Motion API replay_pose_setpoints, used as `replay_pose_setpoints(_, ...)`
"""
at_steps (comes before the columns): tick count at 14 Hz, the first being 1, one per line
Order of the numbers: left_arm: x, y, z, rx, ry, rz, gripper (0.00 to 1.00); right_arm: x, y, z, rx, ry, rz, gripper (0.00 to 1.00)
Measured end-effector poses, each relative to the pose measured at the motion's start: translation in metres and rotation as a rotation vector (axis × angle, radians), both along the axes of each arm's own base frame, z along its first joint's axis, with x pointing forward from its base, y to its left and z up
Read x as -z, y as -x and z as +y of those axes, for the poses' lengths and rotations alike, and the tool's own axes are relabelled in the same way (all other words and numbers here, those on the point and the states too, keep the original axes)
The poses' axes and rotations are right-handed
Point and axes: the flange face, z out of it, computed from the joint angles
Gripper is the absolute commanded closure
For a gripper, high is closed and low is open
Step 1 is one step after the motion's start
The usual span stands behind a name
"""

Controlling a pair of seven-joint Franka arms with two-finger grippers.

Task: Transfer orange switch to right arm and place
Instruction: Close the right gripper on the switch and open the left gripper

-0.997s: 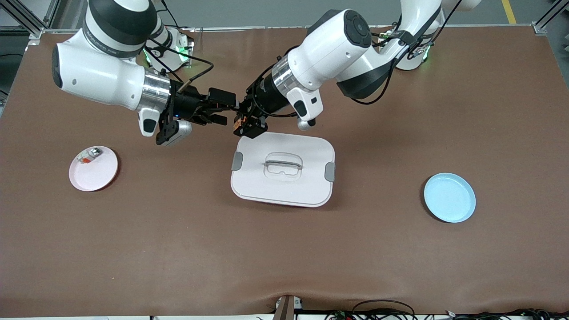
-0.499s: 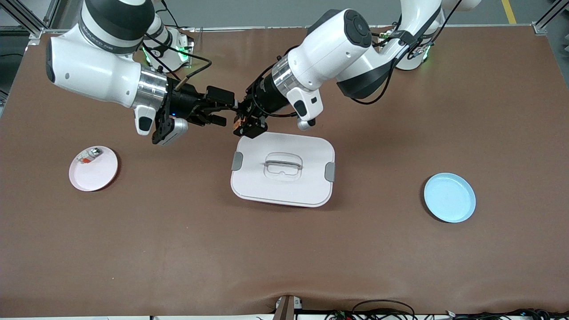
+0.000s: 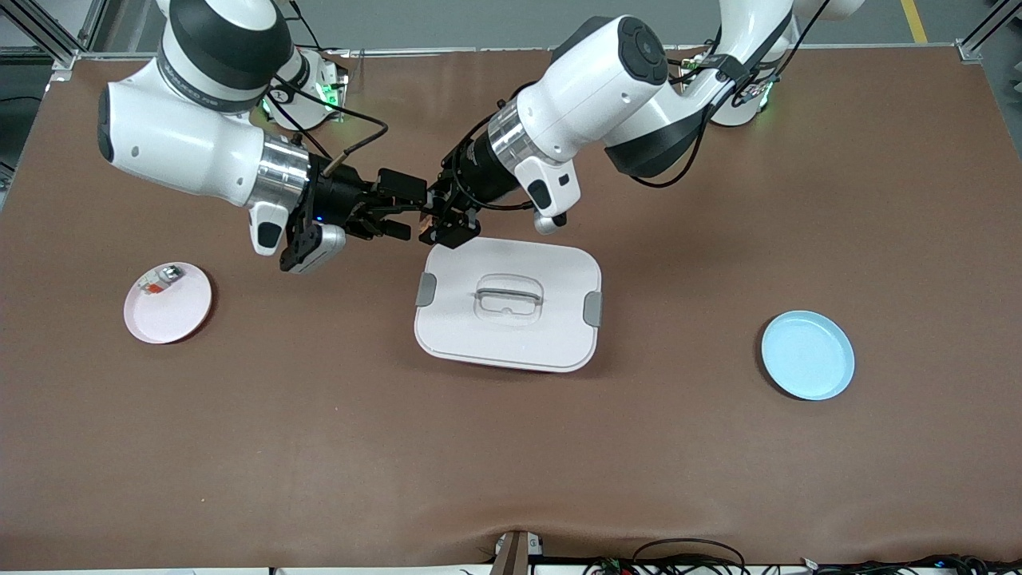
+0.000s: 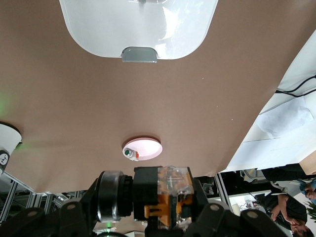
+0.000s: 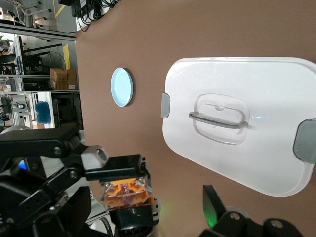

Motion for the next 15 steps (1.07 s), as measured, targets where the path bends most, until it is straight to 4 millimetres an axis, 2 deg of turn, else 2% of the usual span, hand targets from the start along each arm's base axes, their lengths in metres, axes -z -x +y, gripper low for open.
replay_pose_setpoints(2, -0.0005, 0.0001, -0.0002, 0.0, 0.001, -0.001, 0.8, 0.0026, -0.0012, 0.0002, 0.001, 0.002, 0.0, 0.03)
replay_pose_setpoints(5, -0.0007, 0.0002, -0.0002, 0.0, 0.001, -0.001, 0.79, 0.0017, -0.002, 0.0001, 0.002, 0.001, -0.012, 0.68)
replay_pose_setpoints(6, -0.0007, 0.0002, -0.0003, 0.0, 0.001, -0.001, 0.79, 0.0016, -0.002, 0.0001, -0.006, 0.001, -0.021, 0.94)
replay_pose_setpoints(7, 0.0009, 0.0004, -0.0007, 0.001, -0.001, 0.001, 0.79, -0.0005, -0.002, 0.0009, -0.017, -0.002, -0.036, 1.0)
replay_pose_setpoints(13, 0.0055, -0.0003, -0.0021, 0.002, -0.002, 0.007, 0.78, -0.0072, -0.0018, 0.0039, -0.035, -0.009, -0.059, 1.0)
replay_pose_setpoints(14, 0.0055, -0.0003, -0.0021, 0.002, -0.001, 0.007, 0.76, -0.0072, -0.0018, 0.0039, -0.035, -0.009, -0.059, 1.0)
replay_pose_setpoints(15, 0.0055, -0.0003, -0.0021, 0.002, -0.001, 0.007, 0.63, -0.0072, -0.0018, 0.0039, -0.035, -0.009, -0.059, 1.0)
